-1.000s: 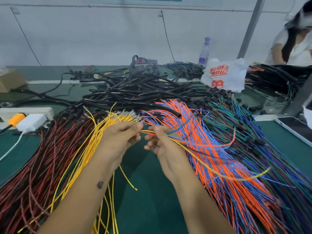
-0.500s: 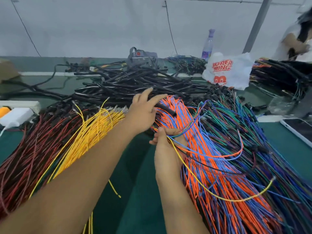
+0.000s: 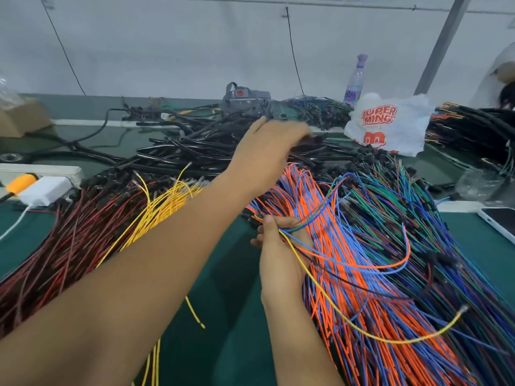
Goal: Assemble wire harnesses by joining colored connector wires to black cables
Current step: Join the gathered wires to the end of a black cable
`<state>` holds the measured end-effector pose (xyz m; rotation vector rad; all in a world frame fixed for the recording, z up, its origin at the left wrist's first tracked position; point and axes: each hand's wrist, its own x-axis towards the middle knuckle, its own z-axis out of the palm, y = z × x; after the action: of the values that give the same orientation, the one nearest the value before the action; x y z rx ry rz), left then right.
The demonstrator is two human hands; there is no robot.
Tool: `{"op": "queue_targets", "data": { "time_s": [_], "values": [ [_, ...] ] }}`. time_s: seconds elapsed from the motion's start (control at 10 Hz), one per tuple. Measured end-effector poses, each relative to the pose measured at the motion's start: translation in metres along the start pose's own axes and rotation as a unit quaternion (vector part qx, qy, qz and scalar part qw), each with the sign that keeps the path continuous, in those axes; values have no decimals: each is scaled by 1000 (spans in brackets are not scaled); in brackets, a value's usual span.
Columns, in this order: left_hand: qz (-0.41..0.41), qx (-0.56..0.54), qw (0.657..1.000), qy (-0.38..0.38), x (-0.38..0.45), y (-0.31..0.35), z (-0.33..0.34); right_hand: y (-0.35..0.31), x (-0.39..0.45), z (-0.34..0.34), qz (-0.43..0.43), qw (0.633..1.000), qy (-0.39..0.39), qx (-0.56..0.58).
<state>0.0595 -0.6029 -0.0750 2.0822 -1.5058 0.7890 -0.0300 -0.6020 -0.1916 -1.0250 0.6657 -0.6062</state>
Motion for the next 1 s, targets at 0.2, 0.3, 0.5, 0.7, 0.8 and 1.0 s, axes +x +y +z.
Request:
{"op": "queue_targets", "data": {
  "time_s": [0.2,0.3,0.5,0.7,0.8,1.0],
  "values": [
    [-35,75,996,38,-22,12,-47,-7,-31,0,-97,995,-25,-2],
    [-168,94,981,-15,-64,-13,-56,-8,-41,5,-120,990,-69,7],
    [-293,20,947,-131,-156,-30,-55,-7,-46,5,-73,984,-148,68],
    [-289,32,952,-92,-187,-19,-34,-8,-46,0,-44,979,-172,99],
    [-362,-90,928,-8,-191,-23,-40,-7,-44,1,-51,979,-182,79],
    [-340,-349,873,-36,-191,-26,-48,-2,-44,4,-92,971,-211,-67]
  ]
}}
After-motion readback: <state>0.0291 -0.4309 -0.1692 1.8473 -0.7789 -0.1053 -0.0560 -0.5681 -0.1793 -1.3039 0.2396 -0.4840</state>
